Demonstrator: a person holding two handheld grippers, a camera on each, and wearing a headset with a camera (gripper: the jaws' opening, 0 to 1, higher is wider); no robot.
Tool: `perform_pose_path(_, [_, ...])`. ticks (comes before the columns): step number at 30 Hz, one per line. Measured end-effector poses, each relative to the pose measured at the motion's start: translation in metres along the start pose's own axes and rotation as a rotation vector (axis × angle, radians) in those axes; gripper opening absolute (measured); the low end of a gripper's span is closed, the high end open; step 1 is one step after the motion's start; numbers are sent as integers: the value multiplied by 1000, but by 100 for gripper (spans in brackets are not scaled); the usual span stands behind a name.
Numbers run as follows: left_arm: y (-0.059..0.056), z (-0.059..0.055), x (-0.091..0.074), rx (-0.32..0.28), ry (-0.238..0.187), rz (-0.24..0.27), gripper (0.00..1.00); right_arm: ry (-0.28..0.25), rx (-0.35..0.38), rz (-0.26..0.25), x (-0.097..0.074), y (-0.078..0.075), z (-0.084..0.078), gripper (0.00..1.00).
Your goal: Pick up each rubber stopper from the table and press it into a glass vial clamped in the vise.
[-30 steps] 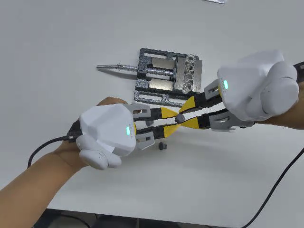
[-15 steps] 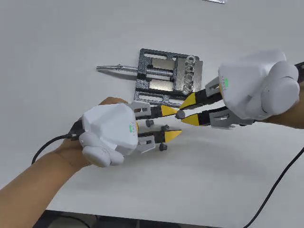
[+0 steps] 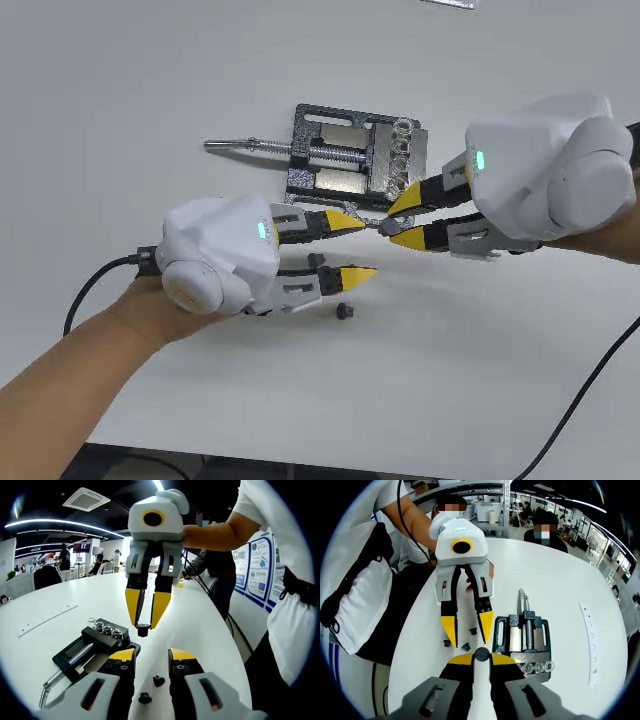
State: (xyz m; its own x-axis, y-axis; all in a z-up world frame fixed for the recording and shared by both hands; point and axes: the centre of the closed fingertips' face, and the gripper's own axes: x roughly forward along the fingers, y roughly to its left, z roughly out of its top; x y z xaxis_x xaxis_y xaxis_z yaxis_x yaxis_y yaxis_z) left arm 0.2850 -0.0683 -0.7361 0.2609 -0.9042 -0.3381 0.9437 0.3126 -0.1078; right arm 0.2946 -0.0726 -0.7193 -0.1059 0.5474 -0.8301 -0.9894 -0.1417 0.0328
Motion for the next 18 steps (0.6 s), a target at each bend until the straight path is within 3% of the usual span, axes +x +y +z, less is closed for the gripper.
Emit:
perform_pose_path(12, [13, 7, -5, -53, -16, -42, 27, 53, 33, -41, -3, -17, -13, 11])
perform_pose_path(18, [29, 15, -8, -45, -20, -28, 28, 71, 38, -49, -4, -24, -17, 11])
